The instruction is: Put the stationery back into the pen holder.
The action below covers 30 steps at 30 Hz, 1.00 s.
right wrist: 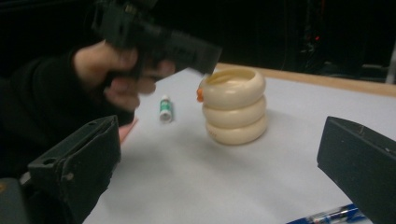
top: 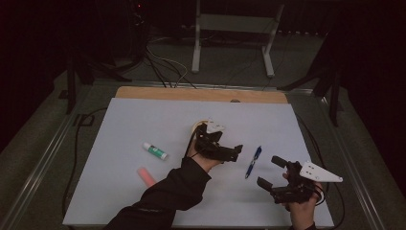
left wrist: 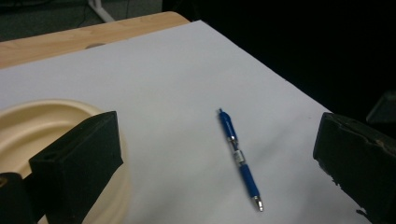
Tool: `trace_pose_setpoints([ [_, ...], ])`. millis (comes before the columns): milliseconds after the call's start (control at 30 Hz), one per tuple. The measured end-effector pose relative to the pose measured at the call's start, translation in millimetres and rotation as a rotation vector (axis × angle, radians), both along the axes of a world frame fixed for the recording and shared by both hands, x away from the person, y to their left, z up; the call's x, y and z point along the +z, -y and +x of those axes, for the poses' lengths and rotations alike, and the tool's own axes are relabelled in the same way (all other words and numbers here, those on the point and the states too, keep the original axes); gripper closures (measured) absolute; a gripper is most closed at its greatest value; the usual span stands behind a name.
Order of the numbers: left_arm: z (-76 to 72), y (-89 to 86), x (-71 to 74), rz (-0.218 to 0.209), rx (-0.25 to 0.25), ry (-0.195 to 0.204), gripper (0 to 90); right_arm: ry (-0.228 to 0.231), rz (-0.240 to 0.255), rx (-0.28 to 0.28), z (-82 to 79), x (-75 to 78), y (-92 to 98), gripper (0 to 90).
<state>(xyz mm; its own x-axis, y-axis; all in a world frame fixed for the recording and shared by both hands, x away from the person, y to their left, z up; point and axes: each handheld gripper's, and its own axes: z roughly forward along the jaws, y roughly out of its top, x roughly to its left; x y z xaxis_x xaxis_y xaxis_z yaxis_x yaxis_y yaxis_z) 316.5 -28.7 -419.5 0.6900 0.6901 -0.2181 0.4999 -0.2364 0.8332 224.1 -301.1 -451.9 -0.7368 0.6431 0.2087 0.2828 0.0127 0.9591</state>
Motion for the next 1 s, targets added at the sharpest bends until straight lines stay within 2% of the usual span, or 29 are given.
trace_pose_setpoints([
  [200,-9.2,8.8,-9.8,-0.031,-0.002,-0.006,1.5,0.011,0.016,-0.019,-1.2,3.2,2.7,0.0],
  [467,-22.3,20.3,-21.2,-0.042,-0.012,-0.006,1.6,0.014,0.035,-0.033,-1.3,4.7,6.9,0.0],
  [700,-33.3,36.3,-40.1,-0.029,-0.03,-0.018,1.9,0.017,0.046,-0.037,-1.8,5.9,9.1,0.0],
  [1000,-39.0,51.4,-56.4,0.015,-0.016,-0.03,1.9,0.018,0.049,-0.035,-2.0,6.0,9.1,0.0],
])
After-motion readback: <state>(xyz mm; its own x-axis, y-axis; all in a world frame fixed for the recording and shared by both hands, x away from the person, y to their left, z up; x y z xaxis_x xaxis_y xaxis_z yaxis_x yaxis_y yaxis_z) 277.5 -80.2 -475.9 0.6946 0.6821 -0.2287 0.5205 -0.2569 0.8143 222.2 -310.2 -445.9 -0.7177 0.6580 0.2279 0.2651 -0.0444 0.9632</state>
